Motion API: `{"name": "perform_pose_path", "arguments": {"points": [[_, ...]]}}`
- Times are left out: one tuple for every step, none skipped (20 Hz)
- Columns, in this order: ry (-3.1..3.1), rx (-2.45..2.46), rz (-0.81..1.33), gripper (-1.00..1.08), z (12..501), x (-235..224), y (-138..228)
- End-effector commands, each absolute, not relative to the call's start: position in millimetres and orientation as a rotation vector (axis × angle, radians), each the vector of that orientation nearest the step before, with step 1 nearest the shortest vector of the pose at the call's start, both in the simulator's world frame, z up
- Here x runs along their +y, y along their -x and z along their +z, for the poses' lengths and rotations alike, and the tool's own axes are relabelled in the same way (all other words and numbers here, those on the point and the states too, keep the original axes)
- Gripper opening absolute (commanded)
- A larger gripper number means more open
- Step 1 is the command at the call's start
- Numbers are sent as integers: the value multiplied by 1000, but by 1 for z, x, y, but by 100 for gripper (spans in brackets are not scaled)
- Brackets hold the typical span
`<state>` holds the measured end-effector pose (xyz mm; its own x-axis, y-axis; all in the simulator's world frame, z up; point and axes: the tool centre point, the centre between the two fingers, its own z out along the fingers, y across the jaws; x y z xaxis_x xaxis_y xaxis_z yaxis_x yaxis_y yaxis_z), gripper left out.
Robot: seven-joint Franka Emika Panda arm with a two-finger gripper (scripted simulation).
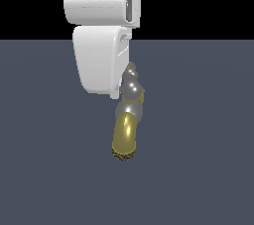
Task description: Turn on the faucet by rotating a designated handle.
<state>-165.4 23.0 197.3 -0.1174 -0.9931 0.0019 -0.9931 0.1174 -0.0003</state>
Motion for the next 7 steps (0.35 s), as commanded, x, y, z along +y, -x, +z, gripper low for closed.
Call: {"name": "perform_pose_path", "arguments": {"points": [[-2044, -2387, 0, -100, 197, -3, 169], [-2043, -2388, 0, -100, 197, -8, 170], [-2042, -2388, 0, -100, 197, -13, 171], [-2041, -2389, 0, -100, 197, -18, 173], [-2039, -2390, 0, -100, 197, -23, 174], [-2038, -2391, 0, -100, 197, -28, 175], [-2038, -2391, 0, -100, 197, -28, 175]]}}
